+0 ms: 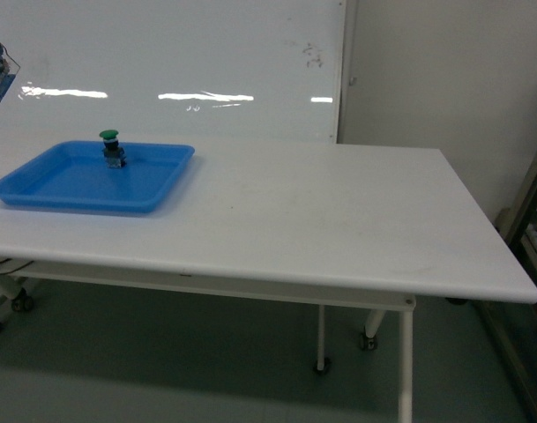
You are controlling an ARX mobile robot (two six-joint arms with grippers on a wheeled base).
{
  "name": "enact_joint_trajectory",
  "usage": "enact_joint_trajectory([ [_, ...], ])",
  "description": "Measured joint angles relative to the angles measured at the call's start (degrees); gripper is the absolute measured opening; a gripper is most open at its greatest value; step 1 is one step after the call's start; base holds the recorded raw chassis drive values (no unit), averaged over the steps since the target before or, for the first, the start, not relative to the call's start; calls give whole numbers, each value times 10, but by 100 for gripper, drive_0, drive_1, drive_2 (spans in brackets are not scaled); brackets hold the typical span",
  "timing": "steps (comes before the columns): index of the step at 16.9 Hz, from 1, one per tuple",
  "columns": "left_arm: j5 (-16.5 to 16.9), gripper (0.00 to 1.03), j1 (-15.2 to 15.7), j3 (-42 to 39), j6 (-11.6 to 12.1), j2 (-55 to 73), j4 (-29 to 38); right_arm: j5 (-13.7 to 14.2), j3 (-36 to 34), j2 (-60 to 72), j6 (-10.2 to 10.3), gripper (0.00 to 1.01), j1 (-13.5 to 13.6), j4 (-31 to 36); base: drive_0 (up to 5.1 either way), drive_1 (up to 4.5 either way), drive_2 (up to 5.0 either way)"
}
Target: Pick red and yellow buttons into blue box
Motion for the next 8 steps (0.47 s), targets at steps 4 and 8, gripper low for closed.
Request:
enact_joint_trajectory([
  [4, 0, 24, 0, 0, 0, 0, 0, 0, 0, 0, 0, 26, 0, 0, 463, -228, -228],
  [8, 0, 24, 0, 0, 0, 0, 0, 0, 0, 0, 0, 26, 0, 0, 463, -228, -228],
])
